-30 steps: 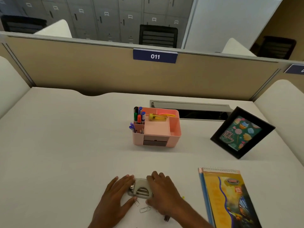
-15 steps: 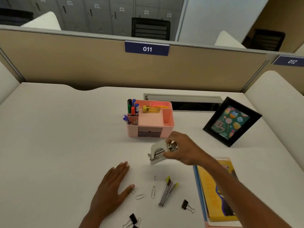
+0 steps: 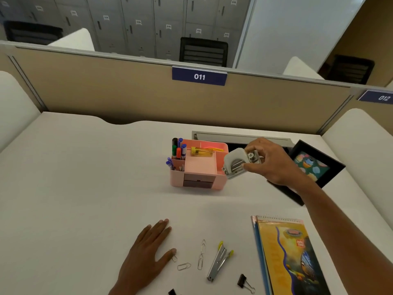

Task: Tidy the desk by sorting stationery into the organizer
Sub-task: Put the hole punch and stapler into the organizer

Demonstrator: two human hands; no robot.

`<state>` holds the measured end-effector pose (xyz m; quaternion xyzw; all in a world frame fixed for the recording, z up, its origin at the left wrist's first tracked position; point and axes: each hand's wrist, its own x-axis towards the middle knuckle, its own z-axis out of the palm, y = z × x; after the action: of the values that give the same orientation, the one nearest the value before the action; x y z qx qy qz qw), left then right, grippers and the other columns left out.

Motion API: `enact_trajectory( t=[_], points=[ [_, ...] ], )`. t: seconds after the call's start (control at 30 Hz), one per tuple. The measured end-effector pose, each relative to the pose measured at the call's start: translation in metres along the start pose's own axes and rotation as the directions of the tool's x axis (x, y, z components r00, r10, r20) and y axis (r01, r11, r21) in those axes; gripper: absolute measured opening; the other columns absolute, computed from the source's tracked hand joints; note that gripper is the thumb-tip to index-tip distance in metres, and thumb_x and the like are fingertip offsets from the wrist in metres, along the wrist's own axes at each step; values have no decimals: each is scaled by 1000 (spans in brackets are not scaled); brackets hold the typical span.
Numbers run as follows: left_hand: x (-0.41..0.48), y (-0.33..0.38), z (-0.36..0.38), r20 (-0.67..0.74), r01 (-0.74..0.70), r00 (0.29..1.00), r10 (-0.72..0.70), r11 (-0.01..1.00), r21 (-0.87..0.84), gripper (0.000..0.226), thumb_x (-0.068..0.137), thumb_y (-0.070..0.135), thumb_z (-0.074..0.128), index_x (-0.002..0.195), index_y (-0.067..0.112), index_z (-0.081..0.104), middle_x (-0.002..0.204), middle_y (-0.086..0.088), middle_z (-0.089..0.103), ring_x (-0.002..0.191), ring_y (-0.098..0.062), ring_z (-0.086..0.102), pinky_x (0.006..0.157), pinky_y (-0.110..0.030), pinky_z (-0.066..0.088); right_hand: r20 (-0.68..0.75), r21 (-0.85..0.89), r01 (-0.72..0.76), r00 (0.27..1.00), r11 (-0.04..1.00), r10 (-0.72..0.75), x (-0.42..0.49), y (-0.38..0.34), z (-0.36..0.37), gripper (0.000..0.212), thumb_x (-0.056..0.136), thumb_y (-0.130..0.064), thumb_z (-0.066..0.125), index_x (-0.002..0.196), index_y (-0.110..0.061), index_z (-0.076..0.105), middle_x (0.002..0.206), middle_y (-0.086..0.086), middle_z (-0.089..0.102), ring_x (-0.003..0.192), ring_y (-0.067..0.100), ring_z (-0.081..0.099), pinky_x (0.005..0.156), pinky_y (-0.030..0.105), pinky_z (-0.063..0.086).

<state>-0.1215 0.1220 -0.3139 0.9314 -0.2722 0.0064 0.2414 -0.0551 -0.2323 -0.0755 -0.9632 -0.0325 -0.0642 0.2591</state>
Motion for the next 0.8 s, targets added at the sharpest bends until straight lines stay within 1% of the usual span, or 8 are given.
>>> enact_trajectory(
  t=[0.1, 0.3, 0.4, 0.47, 0.53, 0.63, 0.7, 0.8],
  points=[
    [1, 1, -1, -8, 8, 1000, -9, 1000, -6, 58, 89, 60, 44, 139, 30, 43, 152, 19, 26, 140, 4, 18, 114, -20, 14, -31, -43, -18, 999, 999, 17, 16, 5, 8, 28, 72, -19, 81, 96, -15, 67, 98, 0, 57, 87, 16, 54, 72, 19, 42],
    [2, -4, 4, -5, -5, 1000, 5, 1000, -8, 60, 89, 62, 42, 139, 28, 44, 152, 18, 27, 139, 2, 23, 113, -24, 18, 11, -92, -97, 995, 991, 98, 52, 17, 34, 31, 74, -18, 80, 101, -10, 68, 101, 3, 53, 91, 19, 54, 71, 23, 41],
    [3, -5, 4, -16, -15, 1000, 14, 1000, -17, 59, 89, 62, 42, 137, 27, 47, 151, 16, 30, 139, 0, 26, 112, -25, 20, 38, -141, -144, 988, 979, 151, 60, 21, 44, 33, 76, -23, 79, 104, -13, 66, 102, -1, 50, 92, 15, 51, 61, 16, 38],
    [3, -5, 5, -21, -15, 1000, 14, 1000, -18, 59, 89, 62, 42, 137, 27, 47, 151, 16, 30, 139, 0, 26, 112, -25, 20, 53, -174, -154, 985, 973, 165, 63, 22, 48, 31, 77, -25, 79, 103, -15, 67, 102, -3, 48, 91, 14, 49, 58, 14, 36],
    [2, -5, 5, -16, -10, 1000, 9, 1000, -14, 59, 89, 62, 42, 137, 28, 47, 151, 17, 29, 139, 1, 24, 113, -24, 19, 81, -203, -145, 983, 968, 164, 65, 21, 50, 29, 77, -26, 78, 102, -14, 68, 102, -2, 48, 92, 16, 50, 62, 19, 39],
    [2, -5, 5, -4, 1, 1000, -1, 1000, -9, 59, 89, 63, 42, 138, 29, 45, 152, 18, 27, 140, 1, 23, 113, -23, 17, 144, -259, -119, 977, 959, 160, 68, 17, 54, 33, 78, -25, 78, 107, -12, 68, 107, 1, 50, 94, 18, 52, 70, 25, 44],
    [2, -4, 4, 0, 4, 1000, -4, 1000, -12, 60, 89, 63, 42, 138, 29, 45, 152, 19, 26, 140, 1, 23, 113, -24, 18, 167, -289, -113, 972, 951, 166, 69, 12, 57, 35, 80, -25, 77, 110, -10, 66, 111, 4, 51, 93, 19, 52, 70, 27, 46],
    [2, -3, 3, 3, 15, 1000, -15, 1000, -17, 60, 89, 63, 41, 139, 30, 44, 153, 20, 25, 140, 2, 21, 113, -23, 17, 197, -323, -83, 968, 943, 153, 70, 9, 61, 28, 80, -23, 77, 102, -10, 68, 104, 2, 51, 88, 19, 55, 65, 26, 46]
  ],
)
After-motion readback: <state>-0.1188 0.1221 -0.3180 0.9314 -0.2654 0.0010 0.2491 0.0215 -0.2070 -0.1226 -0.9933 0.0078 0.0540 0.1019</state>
